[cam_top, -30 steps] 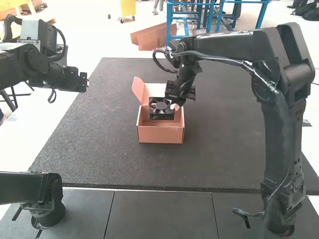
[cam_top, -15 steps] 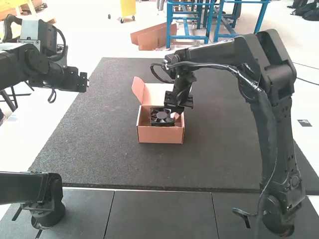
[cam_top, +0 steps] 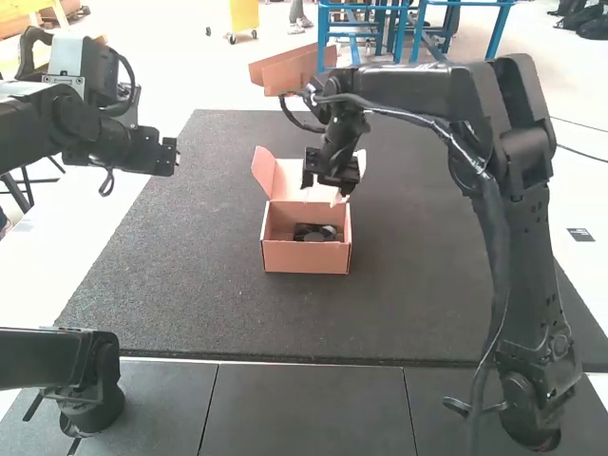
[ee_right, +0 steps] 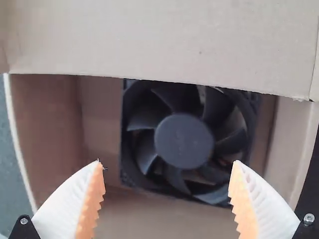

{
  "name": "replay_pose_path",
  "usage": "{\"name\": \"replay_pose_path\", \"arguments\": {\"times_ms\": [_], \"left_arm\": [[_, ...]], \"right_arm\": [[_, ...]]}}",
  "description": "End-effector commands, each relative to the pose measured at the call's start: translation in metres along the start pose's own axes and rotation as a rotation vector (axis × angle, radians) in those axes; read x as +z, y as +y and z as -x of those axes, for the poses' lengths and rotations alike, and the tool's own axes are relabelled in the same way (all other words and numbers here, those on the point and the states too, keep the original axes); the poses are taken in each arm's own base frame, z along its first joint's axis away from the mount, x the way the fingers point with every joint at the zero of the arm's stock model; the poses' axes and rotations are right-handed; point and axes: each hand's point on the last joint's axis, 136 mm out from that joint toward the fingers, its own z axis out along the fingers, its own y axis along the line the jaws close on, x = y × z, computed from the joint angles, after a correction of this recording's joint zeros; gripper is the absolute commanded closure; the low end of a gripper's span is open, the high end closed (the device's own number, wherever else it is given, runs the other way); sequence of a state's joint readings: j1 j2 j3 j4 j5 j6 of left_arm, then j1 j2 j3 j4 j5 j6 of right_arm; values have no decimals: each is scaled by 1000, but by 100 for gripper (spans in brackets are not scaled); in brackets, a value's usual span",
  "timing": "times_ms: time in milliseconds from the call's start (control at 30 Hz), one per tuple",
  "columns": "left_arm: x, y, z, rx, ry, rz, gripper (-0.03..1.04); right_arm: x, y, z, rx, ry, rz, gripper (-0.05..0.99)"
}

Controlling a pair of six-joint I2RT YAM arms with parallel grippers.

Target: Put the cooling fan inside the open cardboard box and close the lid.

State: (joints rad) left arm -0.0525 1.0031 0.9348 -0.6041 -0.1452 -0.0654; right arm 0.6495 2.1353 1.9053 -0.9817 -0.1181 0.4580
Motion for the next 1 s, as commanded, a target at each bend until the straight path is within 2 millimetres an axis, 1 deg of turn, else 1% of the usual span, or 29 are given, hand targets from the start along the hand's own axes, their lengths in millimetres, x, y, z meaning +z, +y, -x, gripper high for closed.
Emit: {"name": "replay_pose_path", "arguments": {"times_ms": [0,33,67,100,133,167,200,300,367,433,533,633,700,800,867,967], "left_arm": [[-4,-7,12,-5,-34,-26,4],[-2,-8,13,-4,-33,-28,4],[-1,-10,14,-2,-33,-30,4],[1,-10,14,-1,-29,-32,4],[2,-12,15,2,-28,-35,4],[5,-14,16,5,-25,-37,4],[6,-16,18,9,-27,-42,4],[13,-24,21,22,-25,-58,4],[18,-30,24,27,-24,-67,4],[24,-35,26,27,-21,-76,4],[32,-43,30,23,-12,-89,4],[42,-49,32,14,-3,-96,4],[49,-53,34,11,0,-100,4],[59,-59,37,12,2,-105,4],[66,-62,39,16,5,-109,4],[78,-67,42,13,8,-112,4]], "right_arm": [[-35,25,15,-30,-35,125,33],[-39,29,23,-33,-70,150,32],[-52,31,29,-40,-107,168,30],[-67,29,31,-57,-134,175,26],[-78,26,31,-83,-155,168,23],[-86,16,30,-118,-167,133,20],[-88,8,28,-157,-170,96,17],[-99,-11,32,-186,-218,27,10],[-112,-17,35,-203,-265,16,7],[-119,-26,40,-210,-317,-17,5],[-124,-40,42,-234,-371,-48,3],[-124,-55,43,-227,-418,-72,3],[-123,-65,48,-208,-459,-89,3],[-121,-81,48,-180,-462,-108,3],[-120,-88,51,-166,-468,-113,3],[-123,-94,60,-151,-497,-114,3]]}}
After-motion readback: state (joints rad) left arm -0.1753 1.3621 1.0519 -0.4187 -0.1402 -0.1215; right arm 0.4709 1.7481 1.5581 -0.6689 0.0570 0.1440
